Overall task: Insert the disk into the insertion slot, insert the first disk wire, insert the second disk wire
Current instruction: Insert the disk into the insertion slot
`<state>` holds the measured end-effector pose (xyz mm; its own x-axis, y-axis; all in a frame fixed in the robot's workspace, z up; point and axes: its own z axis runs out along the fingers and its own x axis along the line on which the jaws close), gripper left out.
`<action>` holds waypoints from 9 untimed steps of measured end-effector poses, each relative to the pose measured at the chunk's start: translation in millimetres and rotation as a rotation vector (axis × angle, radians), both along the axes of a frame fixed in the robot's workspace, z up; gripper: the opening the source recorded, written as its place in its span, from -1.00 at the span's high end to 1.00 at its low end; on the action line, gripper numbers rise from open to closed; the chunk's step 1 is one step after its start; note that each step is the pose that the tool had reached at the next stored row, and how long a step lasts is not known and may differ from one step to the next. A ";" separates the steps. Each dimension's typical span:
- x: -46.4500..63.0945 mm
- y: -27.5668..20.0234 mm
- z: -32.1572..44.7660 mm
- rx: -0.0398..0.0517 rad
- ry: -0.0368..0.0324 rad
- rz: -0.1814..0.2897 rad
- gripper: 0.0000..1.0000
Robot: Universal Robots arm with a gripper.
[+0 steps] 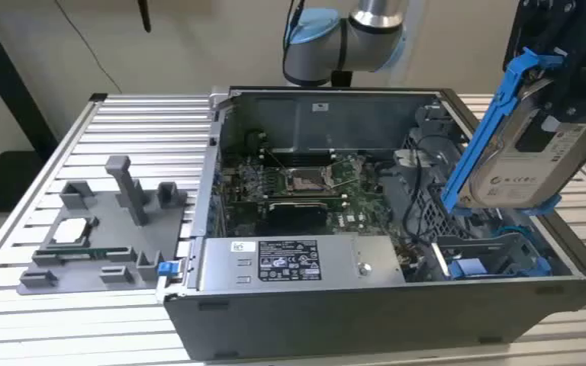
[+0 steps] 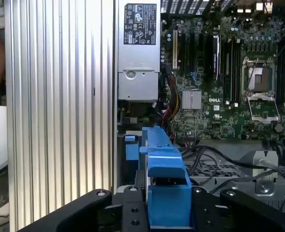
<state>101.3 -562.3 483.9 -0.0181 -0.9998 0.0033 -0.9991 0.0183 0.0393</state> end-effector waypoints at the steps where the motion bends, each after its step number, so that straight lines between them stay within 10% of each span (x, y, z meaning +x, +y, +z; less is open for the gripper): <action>1: 0.0 0.0 0.0 0.0000 0.0000 0.000 1.00; 9: 0.0 0.0 -1.4 0.0000 0.0000 0.000 1.00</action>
<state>101.3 -562.3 482.5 -0.0181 -0.9998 0.0033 -0.9991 0.0182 0.0393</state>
